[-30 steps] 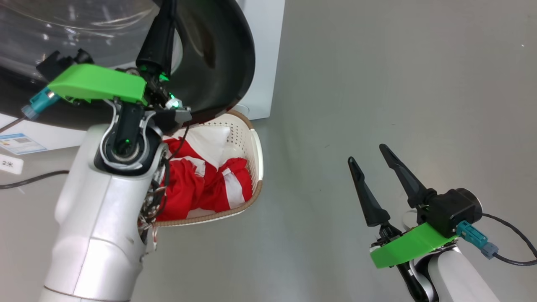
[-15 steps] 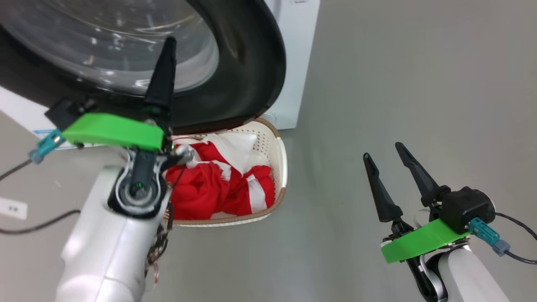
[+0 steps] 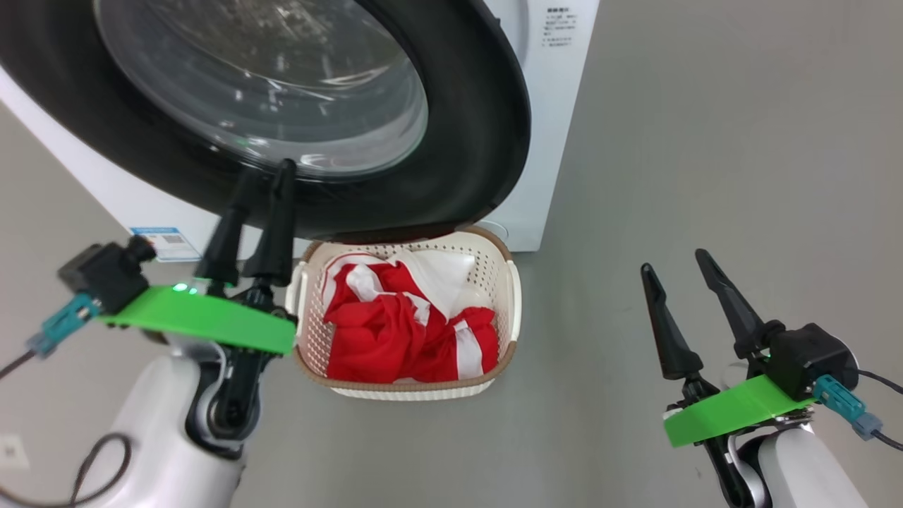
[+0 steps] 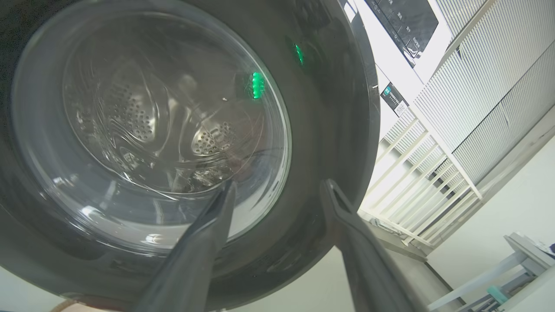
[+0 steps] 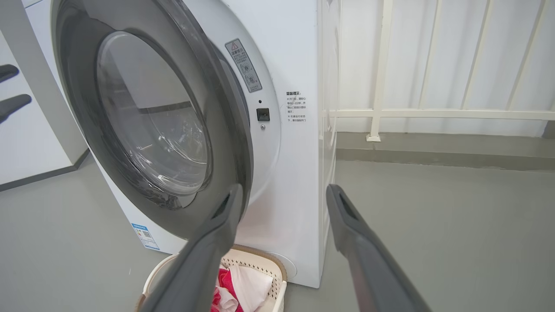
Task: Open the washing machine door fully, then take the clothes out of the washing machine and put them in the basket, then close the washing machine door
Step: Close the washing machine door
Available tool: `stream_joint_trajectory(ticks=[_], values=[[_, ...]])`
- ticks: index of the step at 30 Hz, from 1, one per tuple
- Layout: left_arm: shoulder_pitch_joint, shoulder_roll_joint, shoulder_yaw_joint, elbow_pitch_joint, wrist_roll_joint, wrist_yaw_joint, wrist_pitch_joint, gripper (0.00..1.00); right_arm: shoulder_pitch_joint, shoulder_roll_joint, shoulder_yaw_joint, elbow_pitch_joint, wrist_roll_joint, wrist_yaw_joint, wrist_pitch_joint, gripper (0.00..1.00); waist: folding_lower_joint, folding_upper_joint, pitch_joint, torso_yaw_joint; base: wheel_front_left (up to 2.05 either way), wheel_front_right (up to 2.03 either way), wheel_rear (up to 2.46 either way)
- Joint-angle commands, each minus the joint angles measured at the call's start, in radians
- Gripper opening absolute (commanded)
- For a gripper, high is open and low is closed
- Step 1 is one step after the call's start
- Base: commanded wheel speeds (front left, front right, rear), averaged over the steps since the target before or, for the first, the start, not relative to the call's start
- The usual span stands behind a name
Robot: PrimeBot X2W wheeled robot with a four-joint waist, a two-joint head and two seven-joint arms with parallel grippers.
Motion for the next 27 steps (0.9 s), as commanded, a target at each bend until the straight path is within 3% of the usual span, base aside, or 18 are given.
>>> stream_joint_trajectory(ticks=[1,7,12,20,27], values=[[0.016,0.016,0.061,-0.052,0.071,0.008,-0.011,1.00,0.001,0.001,0.012,-0.027,-0.006,0.005,-0.006,1.00,0.0000,-0.0001,-0.019,0.016,0.00,0.00,0.00],[0.135,-0.018,0.154,-0.157,0.384,0.055,-0.011,1.00,0.014,0.001,-0.019,-0.035,-0.016,0.005,-0.006,1.00,0.0000,-0.0001,-0.046,0.022,0.00,0.00,0.00],[0.222,-0.034,0.203,-0.206,0.519,0.055,-0.011,1.00,0.026,0.001,-0.038,-0.045,-0.027,0.005,-0.006,1.00,0.0000,-0.0001,-0.068,0.017,0.00,0.00,0.00],[0.336,-0.045,0.253,-0.257,0.644,0.058,-0.011,1.00,0.054,0.001,-0.064,-0.088,-0.050,0.005,-0.006,1.00,0.0000,-0.0001,-0.111,0.000,0.00,0.00,0.00],[0.440,-0.052,0.290,-0.283,0.691,0.052,-0.011,1.00,0.104,0.001,-0.083,-0.142,-0.051,0.005,-0.006,1.00,0.0000,-0.0001,-0.150,-0.010,0.00,0.00,0.00]])
